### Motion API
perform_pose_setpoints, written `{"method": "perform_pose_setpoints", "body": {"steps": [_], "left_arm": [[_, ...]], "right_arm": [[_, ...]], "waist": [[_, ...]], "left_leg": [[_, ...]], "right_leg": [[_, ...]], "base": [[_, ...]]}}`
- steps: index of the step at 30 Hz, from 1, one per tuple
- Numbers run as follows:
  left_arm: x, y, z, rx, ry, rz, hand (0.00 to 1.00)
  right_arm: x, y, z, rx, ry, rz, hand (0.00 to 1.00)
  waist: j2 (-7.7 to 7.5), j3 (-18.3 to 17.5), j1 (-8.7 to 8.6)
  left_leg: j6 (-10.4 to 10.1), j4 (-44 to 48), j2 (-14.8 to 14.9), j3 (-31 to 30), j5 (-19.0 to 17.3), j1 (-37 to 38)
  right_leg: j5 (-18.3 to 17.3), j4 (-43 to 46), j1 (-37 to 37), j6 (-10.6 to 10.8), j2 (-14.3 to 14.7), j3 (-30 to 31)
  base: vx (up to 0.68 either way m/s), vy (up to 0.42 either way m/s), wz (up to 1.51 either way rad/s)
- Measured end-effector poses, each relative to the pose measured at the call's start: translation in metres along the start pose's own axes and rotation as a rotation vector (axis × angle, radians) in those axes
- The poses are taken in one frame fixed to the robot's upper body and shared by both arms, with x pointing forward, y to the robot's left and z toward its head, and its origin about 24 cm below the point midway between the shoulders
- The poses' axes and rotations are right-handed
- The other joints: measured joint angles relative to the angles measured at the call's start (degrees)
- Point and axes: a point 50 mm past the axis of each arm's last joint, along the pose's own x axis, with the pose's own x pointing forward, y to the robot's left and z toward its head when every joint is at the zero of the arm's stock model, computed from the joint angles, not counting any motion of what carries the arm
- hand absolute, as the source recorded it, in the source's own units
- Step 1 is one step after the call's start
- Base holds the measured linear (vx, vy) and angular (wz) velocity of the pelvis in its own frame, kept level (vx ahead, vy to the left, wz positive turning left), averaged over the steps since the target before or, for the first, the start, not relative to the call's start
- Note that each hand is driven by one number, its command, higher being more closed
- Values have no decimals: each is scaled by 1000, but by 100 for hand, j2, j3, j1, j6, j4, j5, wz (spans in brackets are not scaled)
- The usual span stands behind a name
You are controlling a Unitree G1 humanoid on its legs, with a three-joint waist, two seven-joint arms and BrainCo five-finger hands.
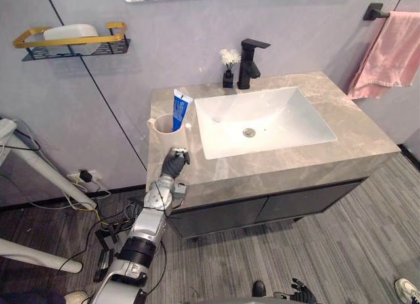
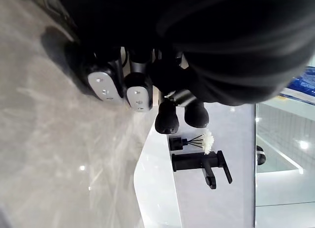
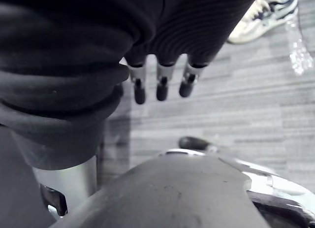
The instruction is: Organize washtable
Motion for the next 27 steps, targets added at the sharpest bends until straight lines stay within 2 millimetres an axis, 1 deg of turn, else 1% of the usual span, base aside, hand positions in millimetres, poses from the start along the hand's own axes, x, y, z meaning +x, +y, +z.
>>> {"method": "perform_pose_setpoints", "body": {"steps": [4, 7, 9, 12, 16, 23, 24, 27], "left_arm": [[2, 3, 2, 16, -7, 12, 100], [5, 7, 3, 67, -8, 33, 100], [11, 19, 6, 88, -3, 91, 100], [11, 28, 7, 128, -9, 136, 100], [17, 33, 11, 169, -12, 145, 100], [22, 48, 16, 209, -13, 191, 100], [24, 52, 18, 221, -17, 198, 100], [31, 55, 28, 232, -35, 207, 100]], "right_arm": [[0, 0, 1, 0, -4, 0, 0], [0, 0, 3, -1, -16, 0, 0], [0, 0, 6, -1, -29, -1, 0], [0, -1, 6, -1, -34, -1, 0], [-1, -1, 6, 0, -38, -1, 0], [-1, -1, 8, 0, -53, 5, 0], [-1, -1, 9, 0, -57, 6, 0], [-1, 0, 9, 1, -58, 12, 0]], "waist": [[3, 7, -1], [-2, 15, -3], [3, 65, -11], [9, 101, -7], [-2, 156, -19], [1, 198, -22], [0, 201, -32], [-18, 274, -44]], "left_leg": [[-1, -5, 5, 6, -9, -1], [0, -5, 3, 27, -19, 2], [0, -3, 4, 66, -19, 4], [-1, -9, 4, 138, -21, 2], [-1, -1, 4, 142, -20, 4], [-11, -5, 5, 261, -31, -15], [-15, -4, 4, 291, -36, -43], [-14, 34, 3, 290, -35, -113]], "right_leg": [[2, 0, 0, 2, 7, 6], [2, -1, -6, 2, 7, 25], [14, -2, -33, 5, 12, 73], [40, -2, -87, 0, 19, 146], [47, -2, -89, -5, 21, 153], [74, -2, -216, -8, 36, 285], [87, -1, -269, -9, 37, 312], [107, 0, -297, -10, 37, 318]], "base": [[0, 0, 0], [-6, 0, -2], [-37, -5, -9], [-27, -5, -14], [-14, -4, -1], [-22, -7, -9], [-22, -8, -12], [-17, -11, -7]]}}
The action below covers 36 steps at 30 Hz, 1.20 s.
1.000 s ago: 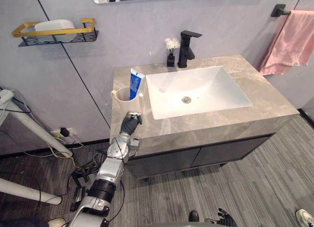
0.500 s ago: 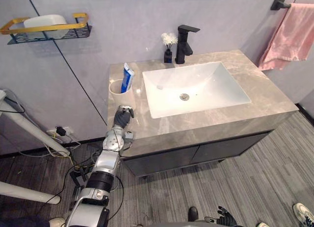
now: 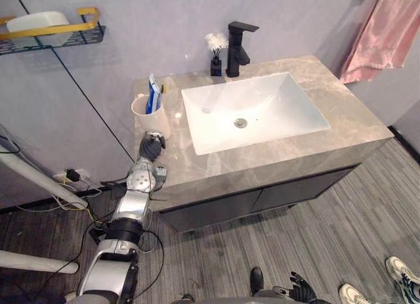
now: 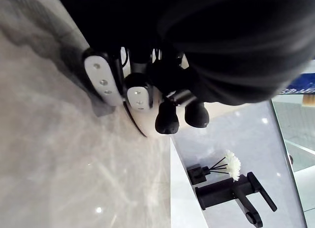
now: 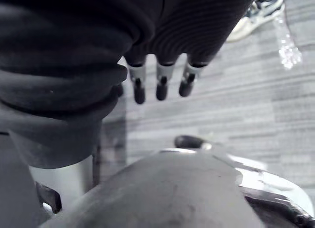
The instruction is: Organize washtable
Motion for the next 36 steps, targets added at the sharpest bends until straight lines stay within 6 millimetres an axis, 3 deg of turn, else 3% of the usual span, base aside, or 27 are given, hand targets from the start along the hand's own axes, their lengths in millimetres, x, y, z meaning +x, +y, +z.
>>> {"method": "perform_pose_setpoints", "body": {"steps": [2, 14, 22, 32, 36], "left_arm": [[10, 7, 10, 21, -19, 26, 100], [31, 20, 26, 81, -26, 55, 100], [44, 56, 29, 146, 5, 142, 100], [66, 93, 89, 172, -117, 242, 100], [66, 100, 100, 176, -159, 263, 100]], "right_arm": [[0, 0, 0, -1, -3, 2, 0], [0, 1, 7, -10, -44, 10, 0], [1, 0, 13, -17, -78, 9, 0], [4, -2, 23, -41, -107, 16, 0], [5, -1, 28, -39, -119, 19, 0]], "waist": [[3, 106, -15], [-26, 217, -134], [-17, 383, -145], [-116, 835, -131], [-153, 937, -132]], "left_leg": [[-1, 4, 0, 107, -5, -32], [0, 24, 12, 324, -10, -91], [-39, 66, 95, 519, -35, -73], [-53, 380, 130, 500, -49, -709], [-54, 457, 143, 462, -50, -860]], "right_leg": [[39, 2, -105, -5, 15, 136], [129, 3, -296, -42, 57, 363], [193, 2, -390, -103, 172, 577], [376, 26, -911, -171, 178, 613], [403, 26, -1016, -195, 179, 594]], "base": [[-40, -23, -24], [-28, -17, -10], [-39, -39, -15], [-49, -48, -1], [-42, -50, 3]]}}
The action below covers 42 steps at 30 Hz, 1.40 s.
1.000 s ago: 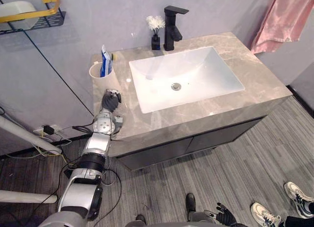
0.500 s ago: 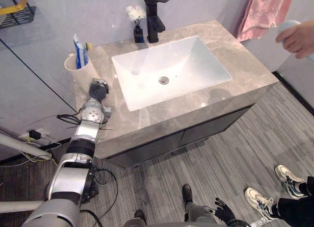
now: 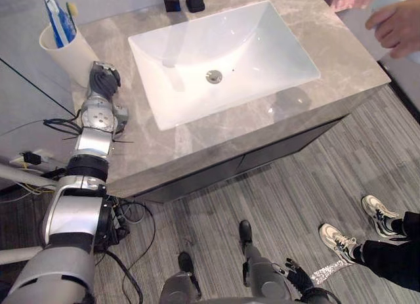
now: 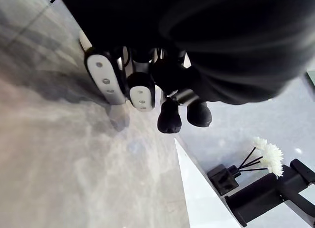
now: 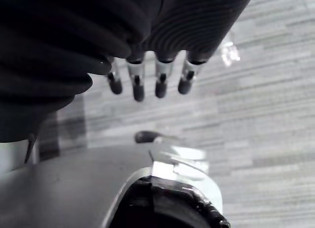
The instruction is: Organize washtable
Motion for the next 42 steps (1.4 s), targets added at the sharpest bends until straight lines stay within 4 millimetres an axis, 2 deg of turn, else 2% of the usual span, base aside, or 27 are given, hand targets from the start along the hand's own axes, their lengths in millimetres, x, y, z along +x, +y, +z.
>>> {"method": "perform_pose_setpoints", "body": {"steps": [7, 10, 13, 14, 16, 17, 18, 19, 20, 22, 25, 26, 28, 29, 31, 32, 34, 35, 40, 42], "left_arm": [[7, 7, 21, -22, -67, 34, 100], [7, 6, 23, -20, -77, 28, 100], [-3, -2, 28, -10, -134, -7, 100], [-24, -13, 28, -19, -207, -72, 100], [-41, -23, 26, -46, -250, -152, 100], [-59, -27, 23, -97, -275, -207, 100], [-77, -30, 20, -152, -294, -254, 100], [-85, -31, 18, -175, -300, -281, 100], [-100, -31, 15, -209, -310, -314, 100], [-116, -22, 9, -268, -309, -314, 100], [-138, 3, -1, -349, -299, -245, 100], [-147, 11, -5, -380, -293, -210, 100], [-161, 21, -8, -423, -288, -144, 100], [-169, 23, -11, -451, -272, -101, 100], [-182, 26, -16, -484, -243, -50, 100], [-192, 25, -21, -495, -213, -22, 100], [-208, 26, -32, -493, -143, 33, 100], [-222, 28, -46, -476, -58, 80, 100], [-256, 16, -88, -541, 192, 195, 100], [-274, 2, -122, -570, 378, 230, 100]], "right_arm": [[2, -2, 9, -2, -30, -23, 0], [2, -2, 9, -3, -30, -23, 0], [2, -2, 9, -2, -29, -23, 0], [2, -3, 7, -1, -22, -25, 0], [2, -3, 4, 2, -6, -26, 0], [1, -3, 1, 7, 8, -29, 0], [0, -6, -3, 18, 28, -40, 0], [0, -7, -6, 23, 41, -45, 0], [-2, -10, -14, 31, 71, -54, 0], [-7, -13, -26, 27, 114, -61, 0], [-11, -15, -38, 23, 170, -60, 0], [-15, -14, -46, 24, 195, -56, 0], [-18, -14, -52, 14, 217, -47, 0], [-19, -14, -55, -4, 234, -42, 0], [-19, -14, -56, -8, 239, -39, 0], [-20, -13, -58, 1, 251, -41, 0], [-20, -12, -59, 5, 260, -39, 0], [-20, -11, -60, 9, 264, -38, 0], [-22, -8, -62, 9, 270, -29, 0], [-21, -6, -61, 4, 266, -24, 0]], "waist": [[-8, 120, -9], [-8, 120, -3], [9, 113, 20], [27, 117, 60], [38, 115, 147], [63, 106, 210], [151, 83, 231], [195, 61, 258], [286, -22, 366], [391, -266, 593], [535, -593, 713], [578, -788, 812], [611, -920, 885], [614, -990, 986], [610, -1064, 1040], [584, -1106, 1120], [540, -1124, 1136], [491, -1165, 1141], [397, -1222, 1262], [365, -1216, 1228]], "left_leg": [[-1, 157, 12, -131, 0, -334], [0, 156, 12, -158, 1, -334], [2, 154, 10, -192, 3, -316], [2, 133, 8, -291, 3, -214], [2, 109, 6, -472, 2, -96], [1, 84, 5, -592, 2, 30], [1, 65, 2, -720, 2, 135], [1, 53, -4, -788, 1, 188], [12, 42, -10, -854, -8, 289], [20, 5, -67, -1006, -11, 383], [31, -122, -92, -1248, -15, 480], [38, -156, -89, -1337, -25, 523], [22, -206, -84, -1469, -26, 636], [18, -263, -80, -1520, 31, 732], [-11, -258, -81, -1600, 57, 757], [-5, -258, -85, -1643, 76, 766], [-7, -253, -93, -1718, 89, 768], [4, -260, -93, -1749, 100, 768], [25, -330, -98, -1808, 138, 882], [27, -376, -108, -1930, 184, 870]], "right_leg": [[58, 0, -197, -49, -16, -105], [59, 1, -181, -50, -17, -132], [59, 2, -138, -51, -26, -177], [54, 3, -39, -57, -18, -234], [51, 3, 82, -62, -8, -336], [37, 3, 229, -80, -7, -438], [21, 2, 405, -90, -12, -597], [8, 1, 487, -103, -19, -684], [-23, 0, 643, -107, -32, -799], [-142, -2, 834, -51, -104, -973], [-263, -22, 1092, 1, -137, -1227], [-356, -25, 1170, 31, -140, -1309], [-404, -25, 1345, 27, -137, -1423], [-410, -9, 1446, 17, -133, -1463], [-404, 0, 1531, 32, -133, -1552], [-405, 1, 1564, 33, -136, -1587], [-418, 1, 1619, 38, -142, -1660], [-449, 1, 1647, 49, -146, -1706], [-511, -1, 1754, 66, -146, -1762], [-541, -2, 1797, 90, -154, -1891]], "base": [[-36, -35, 6], [-10, -11, 7], [-1, -3, 3], [0, 0, 0], [9, -5, 2], [14, -4, 26], [-4, 12, 38], [-26, 32, 49], [-32, 36, 37], [-37, 39, 44], [-48, 2, 49], [-27, -14, 34], [6, -23, 36], [13, -21, 33], [0, -12, 21], [-14, -5, 21], [-28, -6, 22], [-29, -9, 16], [-21, -5, 9], [-24, -13, 24]]}}
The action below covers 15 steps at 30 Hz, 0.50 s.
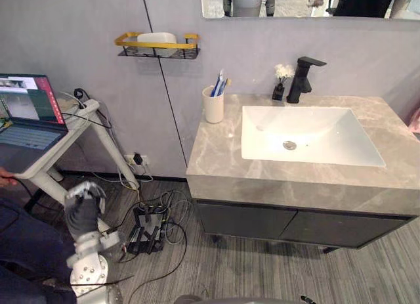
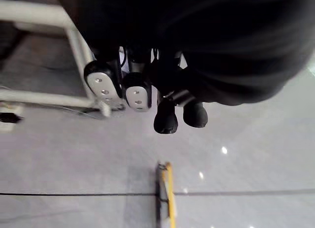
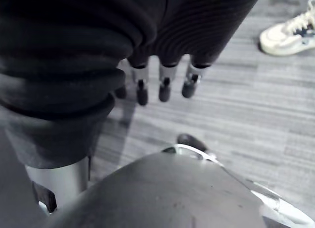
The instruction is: Organize washtable
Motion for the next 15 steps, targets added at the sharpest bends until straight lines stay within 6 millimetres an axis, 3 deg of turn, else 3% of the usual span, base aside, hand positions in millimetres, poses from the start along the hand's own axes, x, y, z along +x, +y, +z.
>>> {"method": "perform_pose_setpoints", "body": {"steps": [3, 8, 10, 11, 14, 15], "left_arm": [[-12, 14, -50, 35, 233, 80, 100], [-55, 41, -142, 106, 742, 185, 100], [-71, 49, -161, 131, 873, 225, 100], [-85, 54, -172, 146, 966, 253, 0], [-109, 58, -185, 202, 1110, 232, 0], [-109, 57, -185, 212, 1114, 224, 0]], "right_arm": [[1, 4, 3, -41, -9, 20, 0], [5, 5, 16, -132, -33, 26, 0], [5, 4, 18, -125, -33, 23, 0], [6, 4, 22, -122, -43, 21, 0], [7, 4, 26, -113, -54, 19, 0], [7, 4, 27, -111, -56, 18, 0]], "waist": [[-41, -66, -111], [-68, -120, -151], [-87, -71, -192], [-105, -3, -281], [-124, 111, -421], [-126, 158, -425]], "left_leg": [[-24, -130, -5, -105, 56, -1], [-9, -171, 2, -148, 128, -243], [-35, -189, 9, -163, 184, -326], [-55, -201, 8, -202, 228, -325], [-87, -259, 22, -327, 257, -294], [-87, -253, 23, -347, 257, -275]], "right_leg": [[-45, -1, 9, 40, -1, -91], [-61, 2, -218, 36, 5, -145], [-58, 3, -298, 30, 11, -162], [-60, 3, -300, 27, 13, -186], [-94, 6, -213, 9, 26, -339], [-110, 7, -172, 7, 26, -372]], "base": [[-1, -12, 23], [16, -3, 6], [29, -7, 7], [53, -10, 9], [72, -14, 20], [61, -13, 31]]}}
